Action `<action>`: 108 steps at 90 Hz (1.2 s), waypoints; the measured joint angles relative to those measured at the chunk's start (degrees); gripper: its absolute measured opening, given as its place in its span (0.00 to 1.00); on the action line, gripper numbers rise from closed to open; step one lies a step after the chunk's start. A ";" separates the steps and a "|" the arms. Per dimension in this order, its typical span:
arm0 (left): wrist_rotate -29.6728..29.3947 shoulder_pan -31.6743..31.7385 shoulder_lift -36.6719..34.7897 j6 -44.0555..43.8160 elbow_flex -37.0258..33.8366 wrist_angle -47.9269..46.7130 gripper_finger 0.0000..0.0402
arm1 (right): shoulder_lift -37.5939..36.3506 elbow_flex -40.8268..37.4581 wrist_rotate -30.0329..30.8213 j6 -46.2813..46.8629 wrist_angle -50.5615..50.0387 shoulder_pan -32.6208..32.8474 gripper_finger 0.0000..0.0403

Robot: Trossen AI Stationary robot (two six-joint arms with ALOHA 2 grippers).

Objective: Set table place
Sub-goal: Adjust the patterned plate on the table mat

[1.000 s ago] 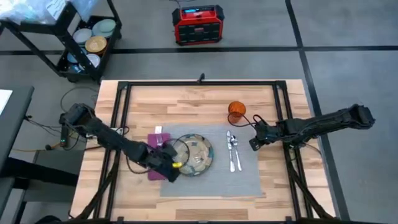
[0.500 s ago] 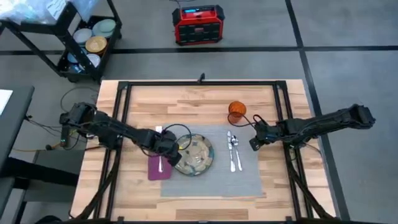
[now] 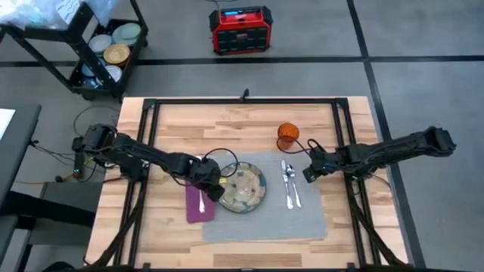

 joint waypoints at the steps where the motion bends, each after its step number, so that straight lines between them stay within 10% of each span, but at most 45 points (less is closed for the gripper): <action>1: 0.04 -0.12 0.01 -0.26 0.15 -0.14 0.00 | 0.00 0.01 0.00 -0.01 0.03 0.00 0.00; 108: 2.51 -0.87 4.28 -1.12 1.23 1.13 0.00 | -0.04 0.05 0.07 -0.98 0.46 0.00 0.00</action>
